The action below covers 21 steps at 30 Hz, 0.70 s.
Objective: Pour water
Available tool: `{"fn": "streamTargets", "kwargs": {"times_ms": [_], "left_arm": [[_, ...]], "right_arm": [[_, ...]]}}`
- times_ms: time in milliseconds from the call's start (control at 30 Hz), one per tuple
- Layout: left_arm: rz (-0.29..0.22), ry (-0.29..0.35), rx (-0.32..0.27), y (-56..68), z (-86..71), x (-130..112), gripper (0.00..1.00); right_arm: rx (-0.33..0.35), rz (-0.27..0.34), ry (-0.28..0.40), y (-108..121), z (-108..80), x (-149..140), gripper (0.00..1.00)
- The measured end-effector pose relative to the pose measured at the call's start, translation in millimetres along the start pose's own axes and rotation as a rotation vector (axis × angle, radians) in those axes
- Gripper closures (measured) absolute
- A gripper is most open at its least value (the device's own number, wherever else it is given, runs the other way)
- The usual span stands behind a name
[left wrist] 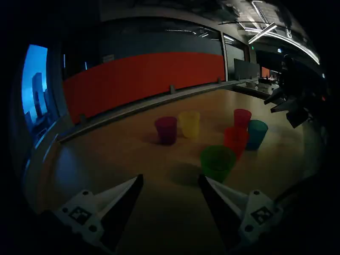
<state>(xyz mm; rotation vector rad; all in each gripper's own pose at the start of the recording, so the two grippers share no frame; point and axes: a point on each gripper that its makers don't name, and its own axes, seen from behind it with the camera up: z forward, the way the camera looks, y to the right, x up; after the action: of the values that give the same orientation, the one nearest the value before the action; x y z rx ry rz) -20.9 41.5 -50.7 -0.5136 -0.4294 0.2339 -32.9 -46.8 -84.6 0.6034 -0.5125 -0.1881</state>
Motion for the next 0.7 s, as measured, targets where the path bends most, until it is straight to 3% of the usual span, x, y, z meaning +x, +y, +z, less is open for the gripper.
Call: {"fn": "streamTargets", "kwargs": {"times_ms": [267,467,700], "left_arm": [[-0.035,0.049,0.104,-24.2,-3.3,9.3,0.04],[-0.071,0.075,0.146,-33.6,-3.3,9.9,0.03],[-0.123,0.141,0.227,-56.6,-15.1,23.6,0.04]], "right_arm": [[-0.081,0.045,0.044,10.0,3.1,14.3,0.01],[-0.159,0.079,0.088,23.7,9.6,24.5,0.01],[-0.259,0.117,0.151,42.2,11.9,45.0,0.01]]}}
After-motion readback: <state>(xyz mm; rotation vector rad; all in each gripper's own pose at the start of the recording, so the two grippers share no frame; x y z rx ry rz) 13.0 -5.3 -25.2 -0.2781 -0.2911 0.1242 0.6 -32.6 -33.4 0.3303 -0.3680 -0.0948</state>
